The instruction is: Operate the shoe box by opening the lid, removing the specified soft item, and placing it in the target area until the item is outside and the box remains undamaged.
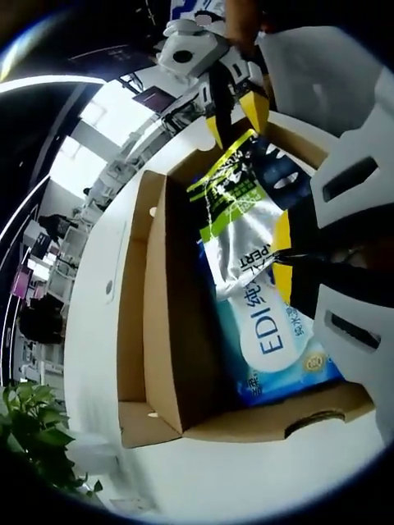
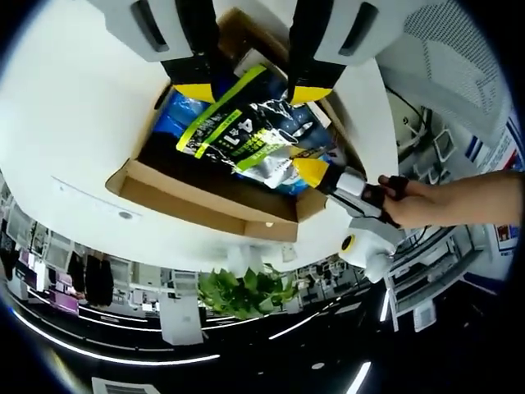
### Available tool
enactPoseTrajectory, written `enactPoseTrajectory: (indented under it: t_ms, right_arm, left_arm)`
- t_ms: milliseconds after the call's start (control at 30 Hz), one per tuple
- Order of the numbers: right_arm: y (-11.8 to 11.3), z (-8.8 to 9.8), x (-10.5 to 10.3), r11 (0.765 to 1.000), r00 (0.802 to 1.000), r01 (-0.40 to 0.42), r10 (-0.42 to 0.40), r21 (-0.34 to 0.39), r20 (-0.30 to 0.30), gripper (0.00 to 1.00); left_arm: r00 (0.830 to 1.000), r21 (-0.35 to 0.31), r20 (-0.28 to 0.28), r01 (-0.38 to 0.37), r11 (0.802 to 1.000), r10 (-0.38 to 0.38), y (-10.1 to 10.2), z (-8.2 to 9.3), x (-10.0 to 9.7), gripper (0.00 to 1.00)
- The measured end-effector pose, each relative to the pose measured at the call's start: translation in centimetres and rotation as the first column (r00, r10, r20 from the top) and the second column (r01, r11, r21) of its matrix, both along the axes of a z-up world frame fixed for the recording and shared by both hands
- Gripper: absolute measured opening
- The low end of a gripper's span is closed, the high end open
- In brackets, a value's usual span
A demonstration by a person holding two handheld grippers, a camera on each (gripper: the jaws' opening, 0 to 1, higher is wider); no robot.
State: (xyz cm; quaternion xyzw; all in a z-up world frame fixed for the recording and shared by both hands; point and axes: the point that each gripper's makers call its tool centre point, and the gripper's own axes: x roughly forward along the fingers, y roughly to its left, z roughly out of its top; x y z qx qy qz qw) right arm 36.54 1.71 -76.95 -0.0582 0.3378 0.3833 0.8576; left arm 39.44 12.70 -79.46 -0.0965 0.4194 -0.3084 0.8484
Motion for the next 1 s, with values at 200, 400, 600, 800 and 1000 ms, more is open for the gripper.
enactPoseTrajectory:
  t_ms: [200, 400, 600, 800, 1000]
  right_arm:
    - [0.4, -0.6, 0.1, 1.000, 1.000, -0.001, 0.001, -0.014, -0.024, 0.29]
    - [0.6, -0.9, 0.2, 1.000, 0.999, 0.009, -0.010, -0.005, -0.048, 0.28]
    - [0.7, -0.9, 0.2, 1.000, 0.999, 0.017, -0.017, -0.002, -0.048, 0.16]
    - [0.4, -0.5, 0.3, 1.000, 0.999, 0.028, -0.028, -0.005, -0.021, 0.09]
    - [0.1, 0.2, 0.5, 0.999, 0.999, 0.045, -0.045, 0.021, -0.016, 0.03]
  left_arm:
    - [1.000, -0.007, 0.000, -0.006, 1.000, 0.006, 0.5, 0.1, -0.1, 0.00]
    - [1.000, -0.006, -0.001, -0.007, 1.000, 0.007, 0.5, 0.1, -0.1, 0.00]
    - [1.000, -0.008, 0.001, -0.011, 1.000, 0.011, 0.3, 0.2, -0.1, 0.00]
    - [1.000, 0.001, 0.011, -0.005, 1.000, 0.005, 0.3, 0.5, -0.3, 0.00]
    - [0.999, -0.016, 0.022, -0.029, 0.999, 0.030, 0.6, 1.5, -0.2, 0.00]
